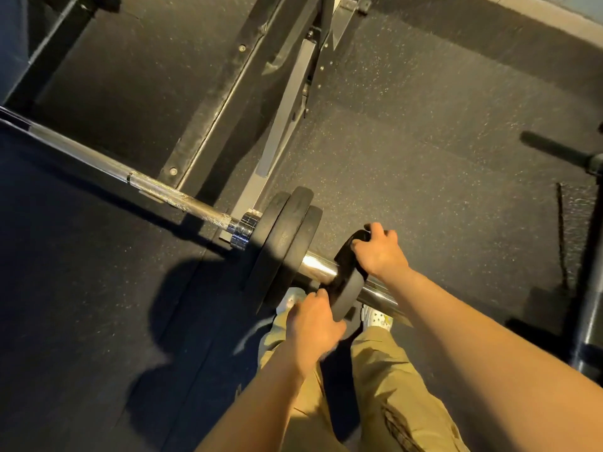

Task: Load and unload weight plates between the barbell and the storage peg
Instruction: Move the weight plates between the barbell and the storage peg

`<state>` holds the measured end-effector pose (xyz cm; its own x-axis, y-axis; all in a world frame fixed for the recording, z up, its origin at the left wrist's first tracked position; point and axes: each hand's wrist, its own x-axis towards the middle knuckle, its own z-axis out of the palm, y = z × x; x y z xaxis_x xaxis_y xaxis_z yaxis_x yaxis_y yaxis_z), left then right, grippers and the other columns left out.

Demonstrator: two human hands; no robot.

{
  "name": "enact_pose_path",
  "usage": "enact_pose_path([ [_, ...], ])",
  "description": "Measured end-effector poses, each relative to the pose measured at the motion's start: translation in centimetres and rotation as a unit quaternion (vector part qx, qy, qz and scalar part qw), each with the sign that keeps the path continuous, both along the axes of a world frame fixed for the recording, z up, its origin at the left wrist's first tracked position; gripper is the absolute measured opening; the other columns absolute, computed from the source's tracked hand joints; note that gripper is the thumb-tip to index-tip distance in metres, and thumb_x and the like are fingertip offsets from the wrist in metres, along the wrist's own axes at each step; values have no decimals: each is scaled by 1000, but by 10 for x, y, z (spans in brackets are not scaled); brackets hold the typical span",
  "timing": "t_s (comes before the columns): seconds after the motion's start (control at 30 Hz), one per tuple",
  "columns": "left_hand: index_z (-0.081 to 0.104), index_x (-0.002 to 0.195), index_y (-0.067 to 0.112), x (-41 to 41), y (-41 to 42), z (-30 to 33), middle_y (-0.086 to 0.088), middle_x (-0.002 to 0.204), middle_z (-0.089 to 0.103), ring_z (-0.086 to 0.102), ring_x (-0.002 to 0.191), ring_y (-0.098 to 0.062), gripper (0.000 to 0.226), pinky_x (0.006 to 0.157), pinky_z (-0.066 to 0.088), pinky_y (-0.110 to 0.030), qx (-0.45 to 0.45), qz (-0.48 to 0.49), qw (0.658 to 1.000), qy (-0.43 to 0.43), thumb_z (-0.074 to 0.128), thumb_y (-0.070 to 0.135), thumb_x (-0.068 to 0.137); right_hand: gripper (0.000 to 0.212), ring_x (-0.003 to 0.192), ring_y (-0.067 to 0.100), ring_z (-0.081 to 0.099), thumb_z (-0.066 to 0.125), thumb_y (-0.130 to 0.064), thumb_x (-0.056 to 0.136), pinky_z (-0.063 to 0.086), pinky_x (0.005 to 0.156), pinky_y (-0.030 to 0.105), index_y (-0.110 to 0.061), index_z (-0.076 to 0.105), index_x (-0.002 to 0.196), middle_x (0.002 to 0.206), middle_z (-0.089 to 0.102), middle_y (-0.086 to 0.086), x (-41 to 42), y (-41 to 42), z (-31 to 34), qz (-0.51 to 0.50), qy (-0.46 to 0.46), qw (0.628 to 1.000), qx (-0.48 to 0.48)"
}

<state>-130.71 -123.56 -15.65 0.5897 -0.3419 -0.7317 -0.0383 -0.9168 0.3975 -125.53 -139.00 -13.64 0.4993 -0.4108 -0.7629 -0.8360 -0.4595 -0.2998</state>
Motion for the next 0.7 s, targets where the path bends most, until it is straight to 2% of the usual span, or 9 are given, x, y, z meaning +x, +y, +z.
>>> enact_pose_path([
  [0.07, 51, 113, 16, -7, -1, -6, -4, 111, 63, 62, 101, -22, 35, 83, 52, -34, -1, 30, 999, -17, 64, 34, 86, 52, 105, 31, 48, 43, -17, 96, 40, 81, 34, -16, 29, 146, 136, 45, 17, 6, -2, -10, -104, -9, 991, 82],
  [0.13, 49, 127, 20, -15, -2, -13, 0, 115, 64, 62, 106, -20, 42, 86, 52, -33, 3, 35, 998, -54, 60, 34, 88, 54, 103, 29, 49, 42, -13, 96, 38, 79, 31, -18, 29, 148, 134, 50, 16, 4, 0, -12, -136, -38, 985, 100],
  [0.2, 43, 136, 24, -28, -2, -17, 2, 122, 62, 60, 112, -18, 51, 91, 50, -32, 3, 54, 996, -72, 59, 31, 89, 56, 113, 32, 50, 43, -13, 96, 39, 84, 31, -21, 26, 149, 137, 49, 15, -11, 4, -5, -123, -75, 984, 102],
  [0.3, 44, 133, 32, -53, -7, -24, 8, 118, 62, 60, 112, -15, 52, 97, 49, -34, -18, 133, 990, -49, 66, 30, 86, 66, 130, 32, 43, 44, -16, 96, 37, 101, 37, -23, 12, 153, 149, 36, 11, -51, 12, 10, -44, -143, 984, 92],
  [0.37, 49, 129, 30, -60, -11, -25, 7, 112, 64, 62, 108, -15, 47, 97, 49, -36, -35, 191, 980, -46, 68, 27, 86, 70, 130, 32, 42, 44, -19, 95, 37, 103, 41, -23, 7, 154, 150, 34, 12, -62, 12, 13, -18, -171, 980, 96],
  [0.47, 47, 133, 27, -62, -15, -22, 5, 113, 64, 61, 109, -17, 50, 97, 47, -35, -34, 197, 979, -49, 67, 27, 87, 70, 124, 34, 48, 44, -25, 93, 41, 101, 44, -24, 7, 153, 143, 43, 13, -59, 5, 10, 25, -146, 986, 73],
  [0.53, 45, 133, 27, -61, -17, -19, 5, 114, 63, 60, 110, -16, 50, 94, 45, -30, -18, 184, 982, -42, 66, 31, 88, 67, 115, 35, 53, 42, -29, 93, 44, 96, 44, -27, 12, 152, 132, 53, 11, -49, -1, 7, 54, -113, 990, 63],
  [0.6, 49, 124, 27, -59, -21, -16, 7, 103, 62, 62, 105, -16, 39, 88, 45, -29, -7, 159, 986, -44, 64, 32, 88, 59, 109, 33, 56, 42, -29, 93, 46, 92, 42, -28, 24, 149, 124, 56, 8, -36, -10, 0, 54, -84, 993, 70],
  [0.7, 51, 113, 23, -55, -32, -4, 7, 91, 59, 62, 95, -17, 28, 81, 45, -28, 11, 86, 995, -56, 61, 32, 88, 32, 93, 27, 53, 40, -20, 90, 44, 77, 33, -19, 51, 120, 108, 55, 7, -20, -33, -17, 41, -49, 995, 78],
])
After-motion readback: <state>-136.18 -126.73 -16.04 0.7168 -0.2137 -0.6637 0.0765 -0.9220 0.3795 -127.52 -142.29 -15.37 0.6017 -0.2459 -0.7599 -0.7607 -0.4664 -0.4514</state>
